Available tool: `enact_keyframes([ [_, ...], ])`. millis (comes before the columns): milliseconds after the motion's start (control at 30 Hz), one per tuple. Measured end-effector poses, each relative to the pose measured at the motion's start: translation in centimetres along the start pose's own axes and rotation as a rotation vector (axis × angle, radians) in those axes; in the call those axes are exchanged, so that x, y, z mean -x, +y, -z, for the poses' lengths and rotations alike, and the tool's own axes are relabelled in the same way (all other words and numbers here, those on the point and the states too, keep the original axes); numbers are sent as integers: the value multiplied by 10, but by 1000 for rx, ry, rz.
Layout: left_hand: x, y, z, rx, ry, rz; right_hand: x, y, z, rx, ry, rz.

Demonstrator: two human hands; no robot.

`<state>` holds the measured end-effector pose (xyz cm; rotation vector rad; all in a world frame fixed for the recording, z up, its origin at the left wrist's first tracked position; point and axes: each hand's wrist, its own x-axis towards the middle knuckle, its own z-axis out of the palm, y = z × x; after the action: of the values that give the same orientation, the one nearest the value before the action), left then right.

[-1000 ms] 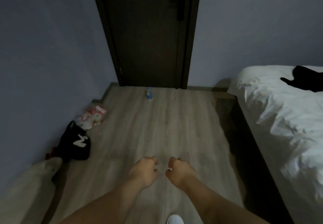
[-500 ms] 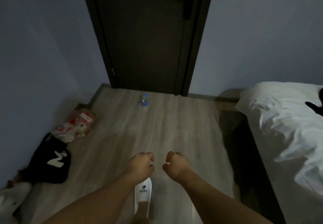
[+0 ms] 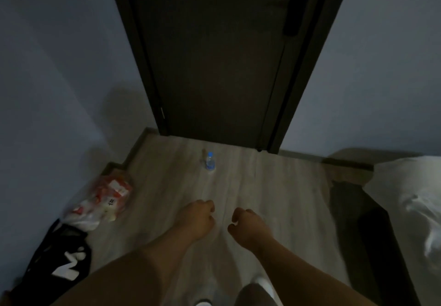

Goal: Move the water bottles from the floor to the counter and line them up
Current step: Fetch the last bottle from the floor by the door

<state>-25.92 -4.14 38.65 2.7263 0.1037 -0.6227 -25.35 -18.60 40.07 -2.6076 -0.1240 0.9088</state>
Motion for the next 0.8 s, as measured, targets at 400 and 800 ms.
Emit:
enact_keyframes([
  [400,-204,52,78,98,12,202,-204,13,157,109,-124,109],
  [800,-309,17,123,298,3,448,-348,-35,215,219,-262,201],
])
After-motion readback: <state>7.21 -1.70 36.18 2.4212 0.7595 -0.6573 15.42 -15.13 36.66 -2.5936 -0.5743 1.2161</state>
